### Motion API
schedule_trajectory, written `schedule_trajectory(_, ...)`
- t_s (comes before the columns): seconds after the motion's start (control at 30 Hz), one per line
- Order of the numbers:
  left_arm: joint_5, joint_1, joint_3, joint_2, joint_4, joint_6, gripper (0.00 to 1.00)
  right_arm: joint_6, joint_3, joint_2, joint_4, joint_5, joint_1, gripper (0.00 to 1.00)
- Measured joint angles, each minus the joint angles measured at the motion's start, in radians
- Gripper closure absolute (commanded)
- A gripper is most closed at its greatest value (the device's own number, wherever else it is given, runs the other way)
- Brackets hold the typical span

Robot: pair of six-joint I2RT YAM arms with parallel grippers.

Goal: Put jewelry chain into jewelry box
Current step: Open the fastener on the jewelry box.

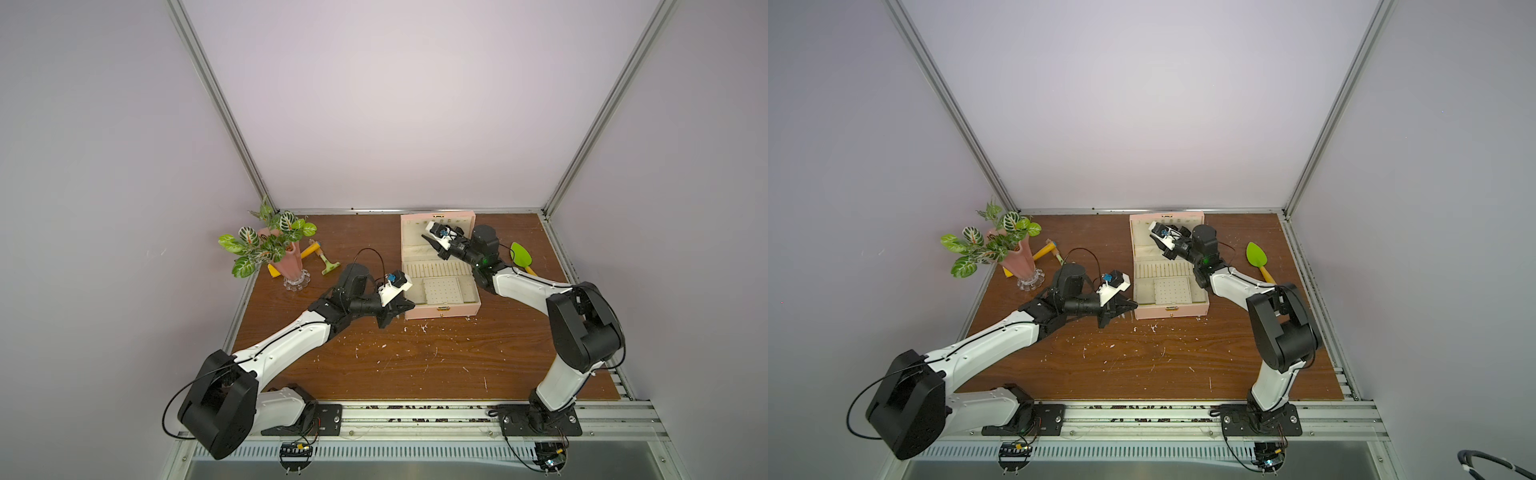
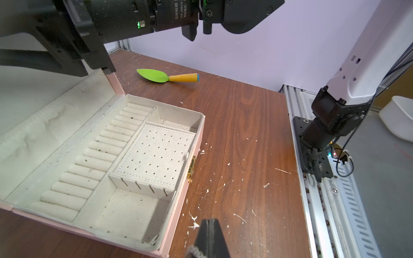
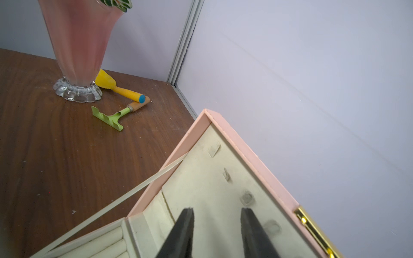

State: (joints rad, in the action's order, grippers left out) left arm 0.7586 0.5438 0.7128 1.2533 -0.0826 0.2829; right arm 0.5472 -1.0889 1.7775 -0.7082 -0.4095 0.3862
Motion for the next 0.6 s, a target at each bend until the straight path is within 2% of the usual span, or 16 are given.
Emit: schedule_trajectory(0.6,0.009,-0.012,0.009,-0.002,0.032,0.030,1.00,0.111,-0.098,0.076,0.024,0.051,-0.007,0.62)
